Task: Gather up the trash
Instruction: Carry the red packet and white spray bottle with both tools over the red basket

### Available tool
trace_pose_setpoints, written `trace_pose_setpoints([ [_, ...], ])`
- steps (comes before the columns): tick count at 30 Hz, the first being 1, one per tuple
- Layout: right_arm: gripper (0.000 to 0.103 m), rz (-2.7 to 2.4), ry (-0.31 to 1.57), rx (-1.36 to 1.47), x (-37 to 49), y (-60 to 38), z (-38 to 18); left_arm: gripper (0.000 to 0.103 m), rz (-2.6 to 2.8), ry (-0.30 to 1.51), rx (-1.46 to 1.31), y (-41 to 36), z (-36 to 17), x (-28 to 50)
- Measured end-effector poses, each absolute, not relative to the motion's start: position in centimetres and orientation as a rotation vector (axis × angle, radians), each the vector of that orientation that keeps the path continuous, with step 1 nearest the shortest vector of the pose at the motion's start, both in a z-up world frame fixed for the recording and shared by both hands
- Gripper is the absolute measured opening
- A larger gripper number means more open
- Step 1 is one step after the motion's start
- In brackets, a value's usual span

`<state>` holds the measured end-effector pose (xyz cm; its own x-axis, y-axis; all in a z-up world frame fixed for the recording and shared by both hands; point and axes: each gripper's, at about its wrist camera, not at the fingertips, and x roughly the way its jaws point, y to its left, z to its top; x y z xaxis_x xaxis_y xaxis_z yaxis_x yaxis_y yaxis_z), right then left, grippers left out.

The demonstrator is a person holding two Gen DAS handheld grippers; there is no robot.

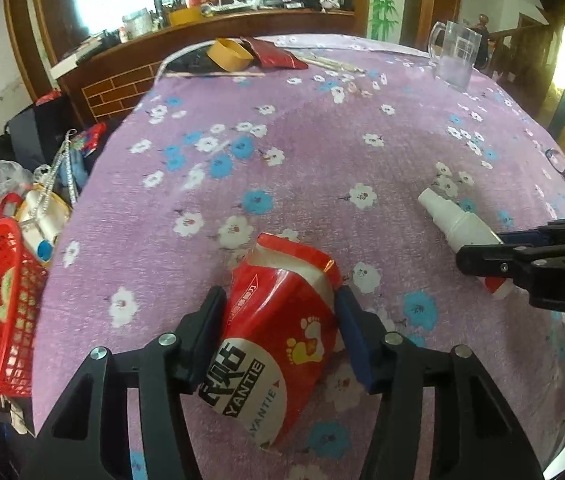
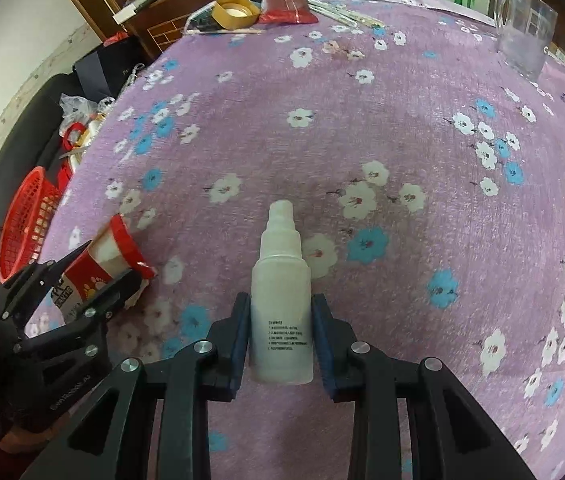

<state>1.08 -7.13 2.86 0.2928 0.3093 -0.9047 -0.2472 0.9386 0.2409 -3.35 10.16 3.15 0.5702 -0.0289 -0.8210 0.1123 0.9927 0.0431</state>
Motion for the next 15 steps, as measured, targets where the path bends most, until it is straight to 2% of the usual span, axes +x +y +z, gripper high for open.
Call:
trace_pose_setpoints([
  [15, 0.033, 0.492, 1.156, 0.017, -2.5, -2.4, 5.9, 0.055, 0.058, 0.877, 0.060, 13.7, 6.9, -6.2],
])
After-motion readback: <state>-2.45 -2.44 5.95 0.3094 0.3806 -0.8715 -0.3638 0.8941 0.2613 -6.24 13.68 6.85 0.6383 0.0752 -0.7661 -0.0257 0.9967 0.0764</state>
